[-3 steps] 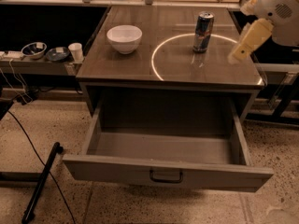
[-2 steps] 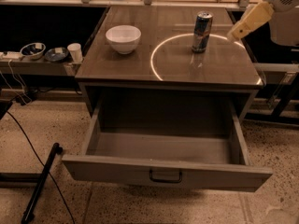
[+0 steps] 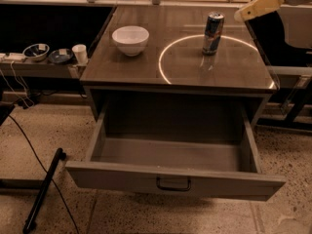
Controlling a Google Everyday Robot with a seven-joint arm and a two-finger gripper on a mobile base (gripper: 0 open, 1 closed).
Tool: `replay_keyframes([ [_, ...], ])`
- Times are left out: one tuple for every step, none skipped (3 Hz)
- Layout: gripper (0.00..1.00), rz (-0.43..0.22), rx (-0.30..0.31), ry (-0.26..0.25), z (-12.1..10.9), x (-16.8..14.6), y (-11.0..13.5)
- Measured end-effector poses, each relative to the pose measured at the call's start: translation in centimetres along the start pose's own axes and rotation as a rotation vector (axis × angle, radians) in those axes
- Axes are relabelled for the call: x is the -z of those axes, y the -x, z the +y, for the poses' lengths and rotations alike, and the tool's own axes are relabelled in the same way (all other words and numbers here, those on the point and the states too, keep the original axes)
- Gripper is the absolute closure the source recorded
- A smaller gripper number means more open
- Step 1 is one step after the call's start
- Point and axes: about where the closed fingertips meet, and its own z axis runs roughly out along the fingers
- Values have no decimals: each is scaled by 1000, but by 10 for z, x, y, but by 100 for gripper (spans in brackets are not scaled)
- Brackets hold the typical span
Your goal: Place redbull can into top drawer
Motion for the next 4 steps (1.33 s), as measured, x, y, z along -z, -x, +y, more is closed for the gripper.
replay_keyframes([
  [0, -60, -54, 21, 7, -40, 1],
  [0, -57, -102, 40, 17, -72, -15],
  [0, -52, -145, 89, 32, -109, -28],
  [0, -69, -156, 121, 39, -127, -23],
])
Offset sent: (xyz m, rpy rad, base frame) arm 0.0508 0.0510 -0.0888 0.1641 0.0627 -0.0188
